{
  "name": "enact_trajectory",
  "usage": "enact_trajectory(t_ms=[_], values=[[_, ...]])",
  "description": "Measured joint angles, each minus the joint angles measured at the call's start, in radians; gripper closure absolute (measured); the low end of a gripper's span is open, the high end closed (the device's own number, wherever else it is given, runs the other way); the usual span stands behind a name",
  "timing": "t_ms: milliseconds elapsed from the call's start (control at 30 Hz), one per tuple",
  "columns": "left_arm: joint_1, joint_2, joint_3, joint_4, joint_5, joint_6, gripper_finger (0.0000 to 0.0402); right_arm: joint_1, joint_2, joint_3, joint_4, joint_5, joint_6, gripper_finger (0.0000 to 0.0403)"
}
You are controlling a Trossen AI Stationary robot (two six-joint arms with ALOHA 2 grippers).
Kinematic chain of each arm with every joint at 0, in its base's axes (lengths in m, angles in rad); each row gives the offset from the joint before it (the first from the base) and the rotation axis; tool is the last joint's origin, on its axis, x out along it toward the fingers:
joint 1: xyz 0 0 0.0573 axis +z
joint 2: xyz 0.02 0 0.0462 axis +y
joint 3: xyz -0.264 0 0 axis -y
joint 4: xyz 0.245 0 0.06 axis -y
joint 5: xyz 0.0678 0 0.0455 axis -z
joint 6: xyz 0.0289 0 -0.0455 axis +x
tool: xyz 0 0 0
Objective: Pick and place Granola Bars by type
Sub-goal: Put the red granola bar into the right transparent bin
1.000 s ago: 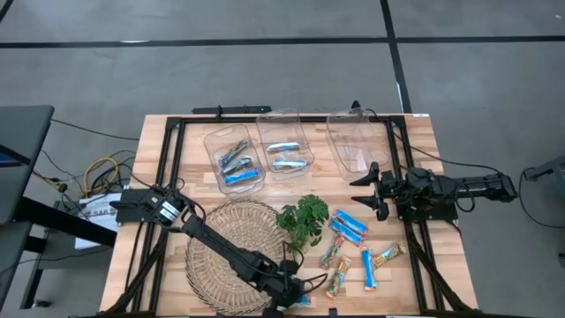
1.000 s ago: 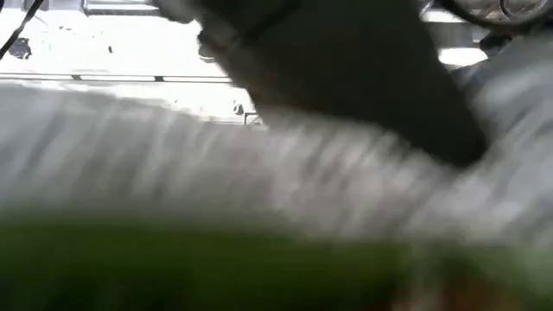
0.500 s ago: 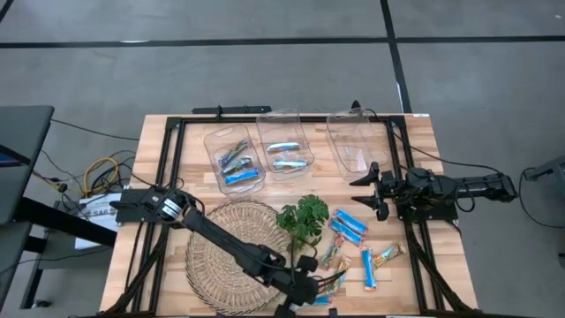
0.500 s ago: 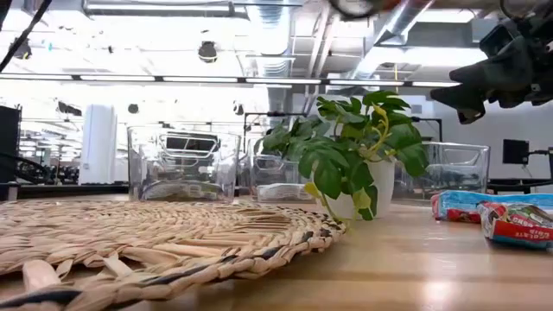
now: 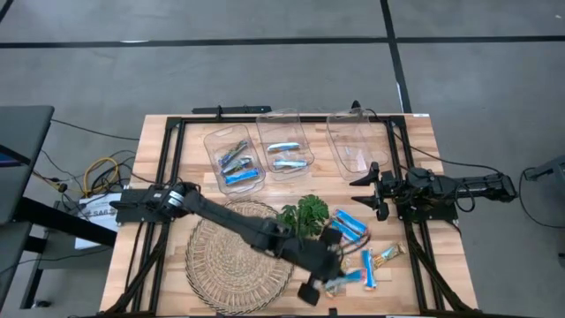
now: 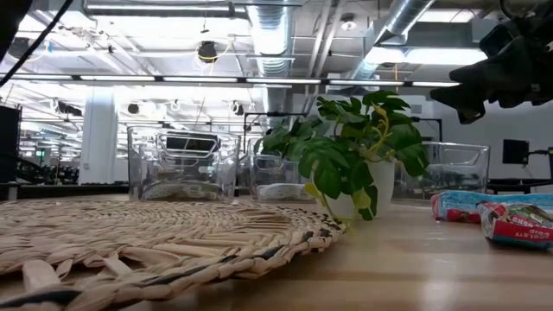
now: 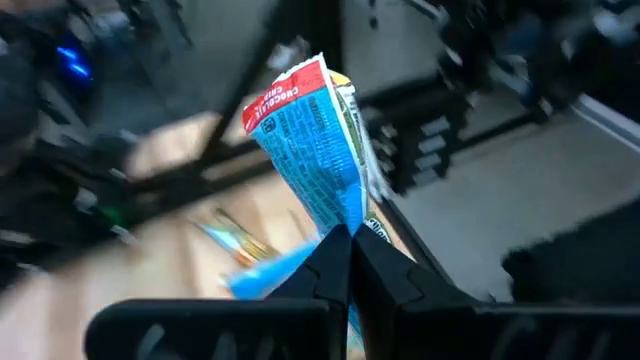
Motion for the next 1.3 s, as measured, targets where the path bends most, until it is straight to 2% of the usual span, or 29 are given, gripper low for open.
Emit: enact_trajectory(t_ms=[200,633,867,1167,1300], values=[[0.091,-0.005,0.13,-0.045,0.0,0.014,0.0401,0.0,0.0,0.0,0.0,0.0,0.0,0.0178],[0.323,-0.097,0.119,-0.023,0.008,0.027,0.0401,0.0,0.0,0.0,0.0,0.0,0.0,0.0178],[0.472,-0.104,0.119,-0.024,0.114,0.003,0.0401,0.0,0.0,0.0,0.0,0.0,0.0,0.0178],[0.632,-0.1,0.118,-0.042,0.131,0.015,0.0401,0.0,0.0,0.0,0.0,0.0,0.0,0.0178],[0.683,-0.079,0.094,0.013,0.186,0.016,0.0401,0.0,0.0,0.0,0.0,0.0,0.0,0.0178]])
